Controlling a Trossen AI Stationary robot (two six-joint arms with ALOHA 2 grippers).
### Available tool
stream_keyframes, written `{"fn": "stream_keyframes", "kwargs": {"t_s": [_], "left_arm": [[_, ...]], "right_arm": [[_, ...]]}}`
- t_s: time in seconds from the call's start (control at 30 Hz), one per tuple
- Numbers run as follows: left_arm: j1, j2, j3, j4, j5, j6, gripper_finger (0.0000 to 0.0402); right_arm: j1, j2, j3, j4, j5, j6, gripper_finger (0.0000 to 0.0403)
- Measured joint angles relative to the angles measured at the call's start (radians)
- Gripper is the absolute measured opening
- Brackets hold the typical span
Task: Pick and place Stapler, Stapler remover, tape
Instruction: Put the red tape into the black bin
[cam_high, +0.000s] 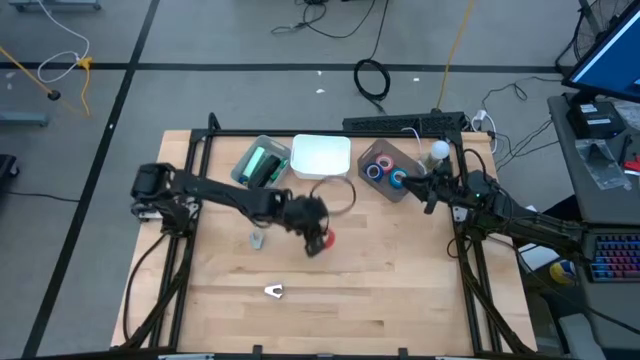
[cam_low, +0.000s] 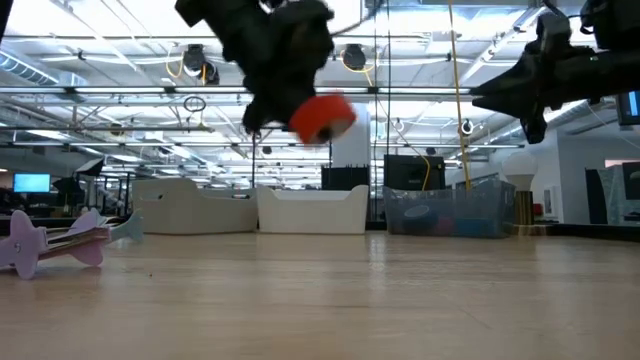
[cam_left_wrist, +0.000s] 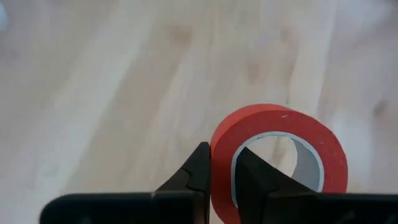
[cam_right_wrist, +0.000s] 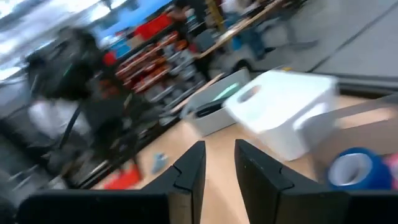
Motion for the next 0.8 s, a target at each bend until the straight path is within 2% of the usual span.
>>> {"fn": "stream_keyframes", "kwargs": {"t_s": [0.13,0.23,0.33,0.43,0.63,0.8], "left_arm": [[0.067,-0.06,0.0,0.136,0.011,-0.034,0.0045],[0.115,-0.084,0.002,0.255,0.03,-0.078,0.0049],[0.152,-0.084,0.002,0.356,0.095,-0.139,0.0041],[0.18,-0.083,0.002,0.422,0.151,-0.228,0.0039],[0.227,-0.082,0.002,0.426,0.164,-0.422,0.005],[0.271,-0.082,0.002,0.436,0.197,-0.53,0.0039]], "right_arm": [[0.0,0.002,0.0,0.042,-0.129,0.0,0.0073],[0.001,0.012,-0.004,0.156,-0.198,-0.016,0.0069],[0.021,0.043,-0.007,0.295,-0.232,-0.12,0.0068],[0.051,0.094,-0.008,0.42,-0.226,-0.23,0.0068],[0.104,0.243,-0.009,0.611,-0.147,-0.377,0.0069],[0.133,0.379,0.012,0.7,-0.111,-0.463,0.0069]]}}
